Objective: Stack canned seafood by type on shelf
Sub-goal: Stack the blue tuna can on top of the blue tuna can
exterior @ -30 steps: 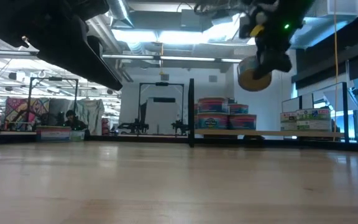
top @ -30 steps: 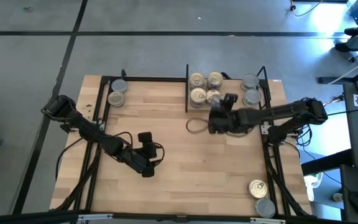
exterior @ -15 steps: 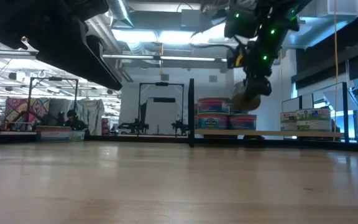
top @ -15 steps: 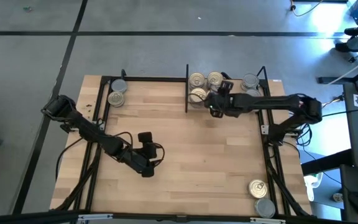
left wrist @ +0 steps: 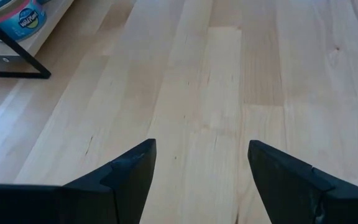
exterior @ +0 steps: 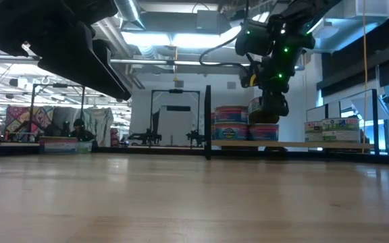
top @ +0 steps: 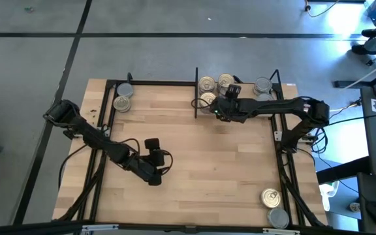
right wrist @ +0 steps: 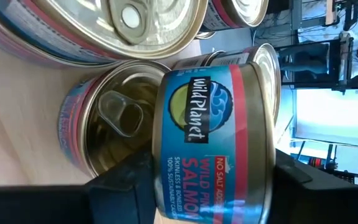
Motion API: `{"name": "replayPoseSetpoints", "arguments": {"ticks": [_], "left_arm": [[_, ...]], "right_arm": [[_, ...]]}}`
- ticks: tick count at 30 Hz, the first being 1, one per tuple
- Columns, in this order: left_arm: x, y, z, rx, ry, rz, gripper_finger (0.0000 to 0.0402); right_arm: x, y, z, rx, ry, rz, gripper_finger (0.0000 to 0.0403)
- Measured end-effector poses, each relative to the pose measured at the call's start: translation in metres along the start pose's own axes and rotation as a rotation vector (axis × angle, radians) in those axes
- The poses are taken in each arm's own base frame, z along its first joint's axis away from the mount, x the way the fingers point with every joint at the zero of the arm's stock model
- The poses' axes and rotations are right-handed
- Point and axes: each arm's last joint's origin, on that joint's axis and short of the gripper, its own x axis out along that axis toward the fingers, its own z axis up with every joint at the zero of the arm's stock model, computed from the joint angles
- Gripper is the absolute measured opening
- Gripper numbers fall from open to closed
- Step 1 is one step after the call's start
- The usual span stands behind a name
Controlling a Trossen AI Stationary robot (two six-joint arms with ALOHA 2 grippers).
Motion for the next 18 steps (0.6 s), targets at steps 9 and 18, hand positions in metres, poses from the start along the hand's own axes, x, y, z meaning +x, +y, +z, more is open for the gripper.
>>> {"name": "replayPoseSetpoints", "arguments": {"ticks": [9, 18], "left_arm": [[0.0, 0.0, 0.0, -0.002, 0.0, 0.0, 0.0255], [0.0, 0.0, 0.0, -0.006, -0.001, 0.0, 0.0255]], "right_arm": [[0.0, 0.003, 0.0, 0.002, -0.021, 0.081, 0.026], [-0.013, -0.004, 0.01, 0.0, -0.048, 0.165, 0.0276]]}}
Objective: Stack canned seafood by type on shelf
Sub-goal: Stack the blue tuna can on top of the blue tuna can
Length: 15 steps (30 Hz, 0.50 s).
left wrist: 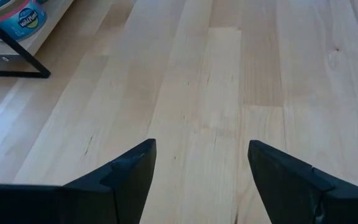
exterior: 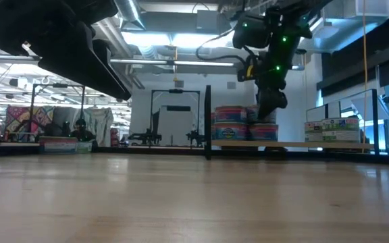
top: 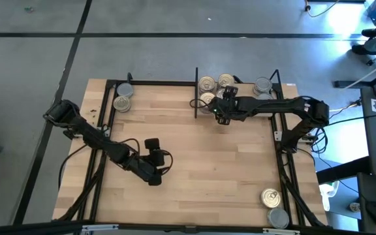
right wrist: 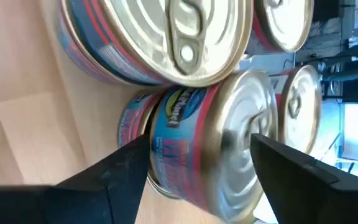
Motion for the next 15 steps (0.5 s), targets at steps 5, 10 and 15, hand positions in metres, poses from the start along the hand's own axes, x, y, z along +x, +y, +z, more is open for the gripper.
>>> {"name": "replayPoseSetpoints", "arguments": {"ticks": [5, 10, 15], "left_arm": [[0.0, 0.0, 0.0, 0.0, 0.0, 0.0, 0.0255], [0.0, -0.0001, 0.0, 0.0, 0.0, 0.0, 0.0255], [-0.0001, -0.0001, 0.0, 0.0, -0.001, -0.001, 0.0255]], "right_arm": [[-0.0027, -0.0027, -0.0012, 0.022, 0.029, 0.017, 0.0277], [-0.0027, -0.0024, -0.0022, 0.038, 0.038, 0.019, 0.0277], [-0.0028, -0.0022, -0.0028, 0.038, 0.043, 0.02, 0.0277]]}}
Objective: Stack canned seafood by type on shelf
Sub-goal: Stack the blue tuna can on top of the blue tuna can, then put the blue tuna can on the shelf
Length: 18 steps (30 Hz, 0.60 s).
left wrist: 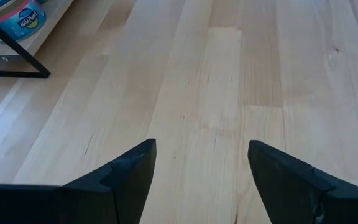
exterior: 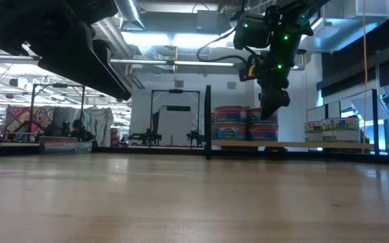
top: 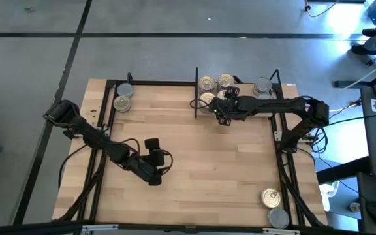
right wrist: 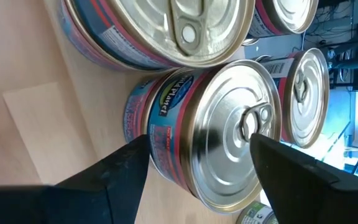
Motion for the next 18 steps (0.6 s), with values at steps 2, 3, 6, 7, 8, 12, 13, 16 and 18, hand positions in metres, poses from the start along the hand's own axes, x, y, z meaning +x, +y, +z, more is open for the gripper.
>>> {"name": "replayPoseSetpoints", "arguments": {"ticks": [2, 3, 6, 7, 8, 12, 13, 16, 18], "left_arm": [[0.0, 0.0, 0.0, 0.0, 0.0, 0.0, 0.0255], [0.0, 0.0, 0.0, 0.0, 0.0, 0.0, 0.0255], [0.0, 0.0, 0.0, 0.001, 0.0, 0.0, 0.0255], [0.0, 0.0, 0.0, 0.001, 0.0, 0.0, 0.0255], [0.0, 0.0, 0.0, 0.005, 0.0, 0.001, 0.0255], [0.003, 0.004, 0.005, -0.035, -0.027, 0.02, 0.0255], [0.004, 0.006, 0.006, -0.056, -0.036, 0.024, 0.0255], [0.008, 0.011, 0.013, -0.088, -0.069, 0.036, 0.0255], [0.012, 0.017, 0.016, -0.103, -0.08, 0.05, 0.0255]], "right_arm": [[0.0, 0.0, 0.0, -0.002, 0.003, 0.0, 0.0277], [0.0, 0.0, 0.0, -0.002, 0.004, 0.0, 0.0277], [-0.001, 0.0, -0.002, -0.011, 0.016, 0.004, 0.0277], [-0.003, 0.001, -0.003, -0.013, 0.018, 0.006, 0.0277], [-0.007, 0.001, -0.004, -0.007, 0.015, 0.009, 0.0277], [-0.031, 0.003, -0.01, 0.013, -0.024, 0.019, 0.0277], [-0.039, 0.005, -0.011, 0.026, -0.044, 0.025, 0.0278], [-0.063, 0.009, -0.017, 0.079, -0.103, 0.064, 0.0278], [-0.077, 0.014, -0.021, 0.112, -0.144, 0.105, 0.0278]]}}
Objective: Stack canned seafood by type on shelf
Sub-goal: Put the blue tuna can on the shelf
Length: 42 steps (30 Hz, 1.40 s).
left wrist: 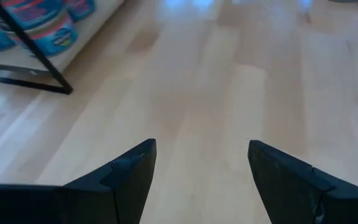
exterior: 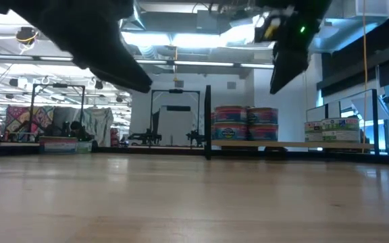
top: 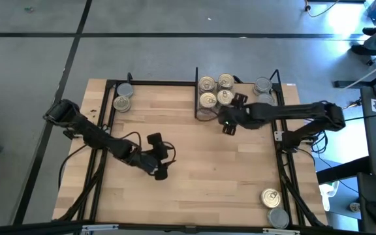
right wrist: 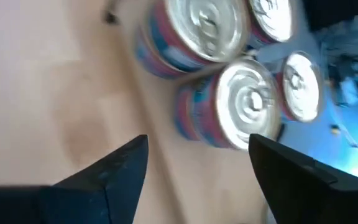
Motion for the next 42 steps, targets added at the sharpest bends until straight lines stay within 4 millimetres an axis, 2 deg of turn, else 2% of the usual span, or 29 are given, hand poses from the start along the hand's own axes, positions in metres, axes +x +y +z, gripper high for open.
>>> {"name": "replayPoseSetpoints", "arguments": {"ticks": [7, 13, 17, 28, 42], "left_arm": [[0.008, 0.027, 0.014, -0.045, -0.013, 0.071, 0.0255], [0.009, 0.056, 0.029, -0.091, -0.049, 0.142, 0.0255], [0.012, 0.066, 0.031, -0.113, -0.047, 0.175, 0.0255], [0.014, 0.07, 0.032, -0.12, -0.044, 0.189, 0.0255], [0.014, 0.07, 0.032, -0.12, -0.043, 0.189, 0.0255]], "right_arm": [[-0.032, 0.028, -0.004, 0.036, -0.1, 0.143, 0.0278], [-0.045, 0.047, -0.005, 0.035, -0.15, 0.189, 0.0278], [-0.049, 0.051, -0.006, 0.044, -0.161, 0.191, 0.0278], [-0.05, 0.052, -0.007, 0.118, -0.149, 0.204, 0.0278], [-0.05, 0.053, -0.007, 0.124, -0.147, 0.214, 0.0278]]}}
